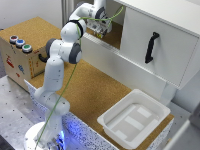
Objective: Put the yellow object inside the left cabinet
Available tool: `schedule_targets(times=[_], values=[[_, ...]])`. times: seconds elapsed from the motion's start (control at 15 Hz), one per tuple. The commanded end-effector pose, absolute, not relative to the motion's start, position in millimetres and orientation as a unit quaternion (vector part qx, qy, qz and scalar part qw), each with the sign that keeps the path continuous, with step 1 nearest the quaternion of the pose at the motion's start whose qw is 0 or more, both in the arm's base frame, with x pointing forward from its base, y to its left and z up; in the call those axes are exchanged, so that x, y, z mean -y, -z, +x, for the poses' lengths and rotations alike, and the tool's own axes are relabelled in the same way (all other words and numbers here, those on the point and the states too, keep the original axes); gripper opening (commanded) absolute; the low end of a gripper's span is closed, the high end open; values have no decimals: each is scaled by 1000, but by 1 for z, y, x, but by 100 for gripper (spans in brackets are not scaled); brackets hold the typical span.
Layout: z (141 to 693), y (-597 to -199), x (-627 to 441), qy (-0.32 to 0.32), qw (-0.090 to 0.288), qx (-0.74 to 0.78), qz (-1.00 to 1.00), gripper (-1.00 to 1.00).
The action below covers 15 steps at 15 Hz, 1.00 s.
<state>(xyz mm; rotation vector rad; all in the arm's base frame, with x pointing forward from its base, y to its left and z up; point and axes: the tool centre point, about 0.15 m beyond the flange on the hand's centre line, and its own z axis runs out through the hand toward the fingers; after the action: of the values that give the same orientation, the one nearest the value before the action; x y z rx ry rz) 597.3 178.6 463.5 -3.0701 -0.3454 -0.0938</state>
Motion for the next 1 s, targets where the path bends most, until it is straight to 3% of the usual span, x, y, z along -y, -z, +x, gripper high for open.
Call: schedule_targets(times=[0.0, 0.53, 0.73, 0.93], values=[[455, -456, -136, 83, 44, 155, -983, 100], [331, -372, -90, 6, 47, 117, -992, 100], [308, -355, -77, -15, 39, 99, -994, 100], [293, -355, -78, -6, 54, 67, -996, 100]])
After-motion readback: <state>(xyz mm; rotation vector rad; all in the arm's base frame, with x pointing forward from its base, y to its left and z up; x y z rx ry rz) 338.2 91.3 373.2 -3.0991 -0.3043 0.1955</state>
